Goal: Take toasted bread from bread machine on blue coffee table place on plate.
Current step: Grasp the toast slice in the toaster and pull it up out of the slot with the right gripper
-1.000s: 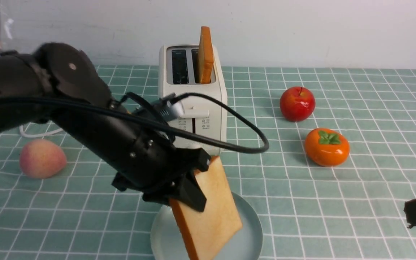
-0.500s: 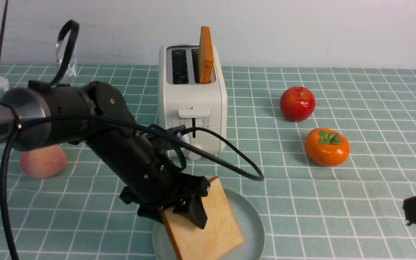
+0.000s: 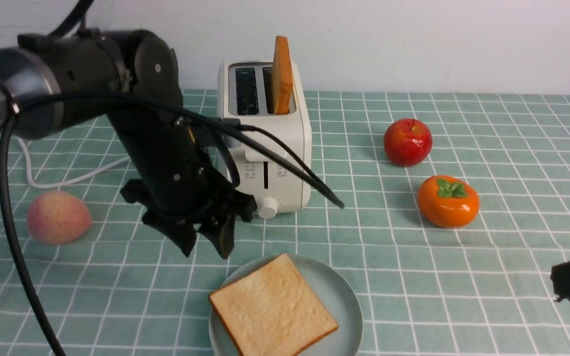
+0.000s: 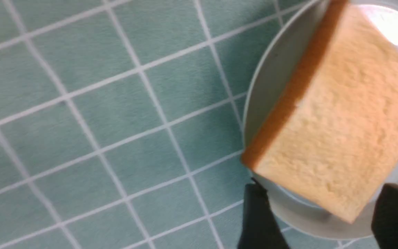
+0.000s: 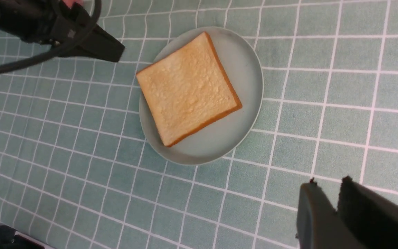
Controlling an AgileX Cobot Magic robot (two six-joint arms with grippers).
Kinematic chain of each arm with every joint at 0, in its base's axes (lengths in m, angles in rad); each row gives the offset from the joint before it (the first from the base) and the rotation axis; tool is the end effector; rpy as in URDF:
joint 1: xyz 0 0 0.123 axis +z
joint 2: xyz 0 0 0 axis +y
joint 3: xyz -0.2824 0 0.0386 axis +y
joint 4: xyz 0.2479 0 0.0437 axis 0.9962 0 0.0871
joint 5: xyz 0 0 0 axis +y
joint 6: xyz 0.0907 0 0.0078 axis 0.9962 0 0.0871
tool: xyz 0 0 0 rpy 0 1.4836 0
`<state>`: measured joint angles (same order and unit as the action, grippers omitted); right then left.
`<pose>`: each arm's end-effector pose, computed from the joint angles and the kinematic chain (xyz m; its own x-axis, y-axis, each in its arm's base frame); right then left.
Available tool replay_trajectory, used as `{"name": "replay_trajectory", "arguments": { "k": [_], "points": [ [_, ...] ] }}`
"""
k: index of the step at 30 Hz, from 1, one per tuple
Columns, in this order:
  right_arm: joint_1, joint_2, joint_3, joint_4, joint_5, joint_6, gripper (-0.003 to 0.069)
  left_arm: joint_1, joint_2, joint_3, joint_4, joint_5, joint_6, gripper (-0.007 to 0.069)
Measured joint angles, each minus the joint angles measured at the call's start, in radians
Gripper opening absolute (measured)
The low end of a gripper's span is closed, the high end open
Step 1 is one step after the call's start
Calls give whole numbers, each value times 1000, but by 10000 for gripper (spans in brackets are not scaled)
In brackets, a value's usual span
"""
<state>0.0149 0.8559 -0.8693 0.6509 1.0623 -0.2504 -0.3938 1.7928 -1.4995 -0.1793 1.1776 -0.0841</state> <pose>0.1409 0.0503 0.3500 -0.7904 0.0769 -0.6077 -0.2772 0.8398 0.4668 0.3330 -0.1546 0.2720 -0.9580 0.2348 -0.1647 0.2643 0.9457 -0.1891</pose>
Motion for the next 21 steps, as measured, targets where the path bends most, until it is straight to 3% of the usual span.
{"name": "replay_trajectory", "arguments": {
  "k": [2, 5, 13, 21],
  "points": [
    [0, 25, -44, 0, -1, -3, 111, 0, -23, -40, 80, 27, -80, 205],
    [0, 88, -149, 0, 3, -3, 111, 0, -97, -38, 109, 40, -115, 3],
    [47, 354, -464, -6, 27, 4, 113, 0, -481, 200, 33, -58, -129, -14],
    [303, 756, -924, -198, 6, 130, 120, 0, -958, 617, 5, -337, -129, -14]
  ]
}}
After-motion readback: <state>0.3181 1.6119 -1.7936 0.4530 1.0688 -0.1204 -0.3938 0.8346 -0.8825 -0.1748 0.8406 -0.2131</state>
